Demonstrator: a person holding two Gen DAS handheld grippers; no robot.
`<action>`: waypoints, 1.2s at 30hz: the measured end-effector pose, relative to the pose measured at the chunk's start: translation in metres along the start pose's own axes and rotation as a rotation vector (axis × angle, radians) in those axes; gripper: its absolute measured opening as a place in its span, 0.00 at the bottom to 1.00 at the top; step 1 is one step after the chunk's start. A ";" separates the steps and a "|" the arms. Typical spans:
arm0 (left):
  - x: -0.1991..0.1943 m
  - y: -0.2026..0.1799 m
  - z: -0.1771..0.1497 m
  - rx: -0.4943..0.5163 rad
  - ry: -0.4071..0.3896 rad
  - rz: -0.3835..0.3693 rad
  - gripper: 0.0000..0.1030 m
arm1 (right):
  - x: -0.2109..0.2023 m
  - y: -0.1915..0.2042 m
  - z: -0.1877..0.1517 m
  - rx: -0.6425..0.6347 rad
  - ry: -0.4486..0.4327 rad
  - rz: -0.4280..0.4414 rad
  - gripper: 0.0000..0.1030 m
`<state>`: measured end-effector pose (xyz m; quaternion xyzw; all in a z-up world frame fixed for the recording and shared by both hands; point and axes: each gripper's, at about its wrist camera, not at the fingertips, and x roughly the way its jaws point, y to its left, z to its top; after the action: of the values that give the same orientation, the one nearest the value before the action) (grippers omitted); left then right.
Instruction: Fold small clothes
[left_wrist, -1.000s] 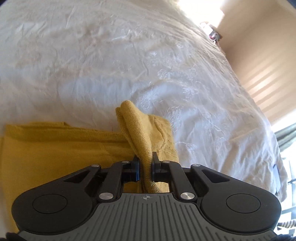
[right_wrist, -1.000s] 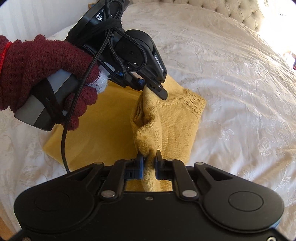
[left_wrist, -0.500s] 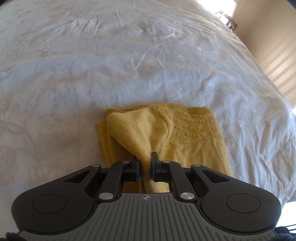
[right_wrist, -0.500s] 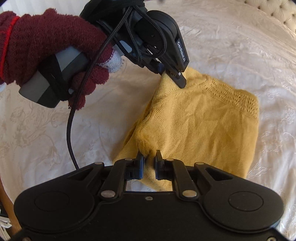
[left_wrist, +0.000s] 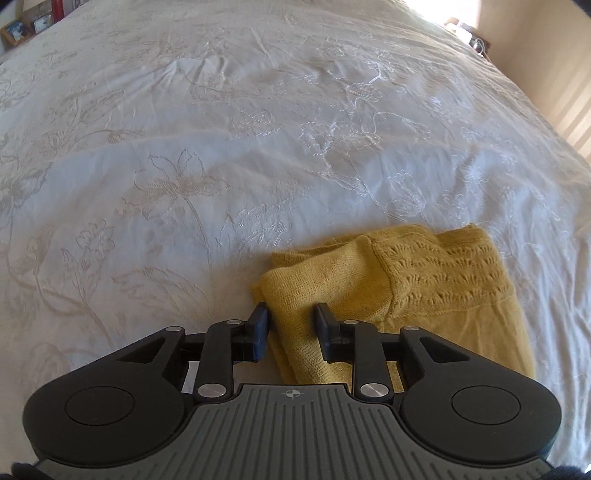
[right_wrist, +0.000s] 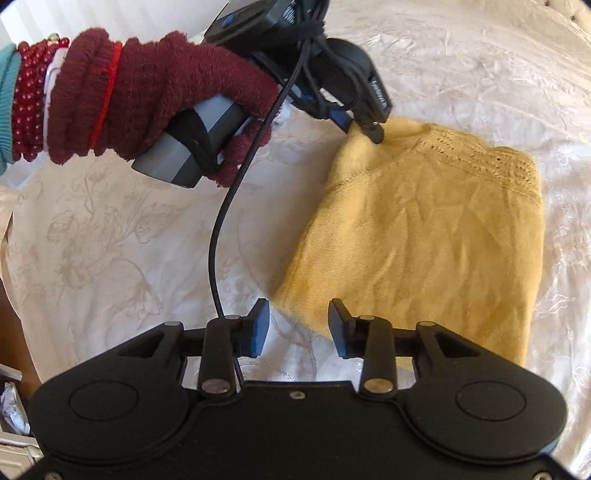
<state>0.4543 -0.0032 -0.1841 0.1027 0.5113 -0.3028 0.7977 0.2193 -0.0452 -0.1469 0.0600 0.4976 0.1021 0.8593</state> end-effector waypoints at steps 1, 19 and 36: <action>0.001 0.000 0.001 0.009 0.000 0.002 0.27 | -0.005 -0.005 -0.001 0.011 -0.007 -0.012 0.46; -0.020 0.029 0.010 -0.238 -0.122 0.001 0.70 | -0.005 -0.110 0.050 0.148 -0.124 -0.159 0.65; -0.043 -0.004 -0.081 -0.302 0.002 -0.159 0.93 | 0.081 -0.174 0.118 0.198 -0.020 -0.108 0.66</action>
<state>0.3784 0.0480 -0.1831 -0.0590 0.5582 -0.2846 0.7771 0.3810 -0.1958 -0.1922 0.1186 0.4990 0.0054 0.8584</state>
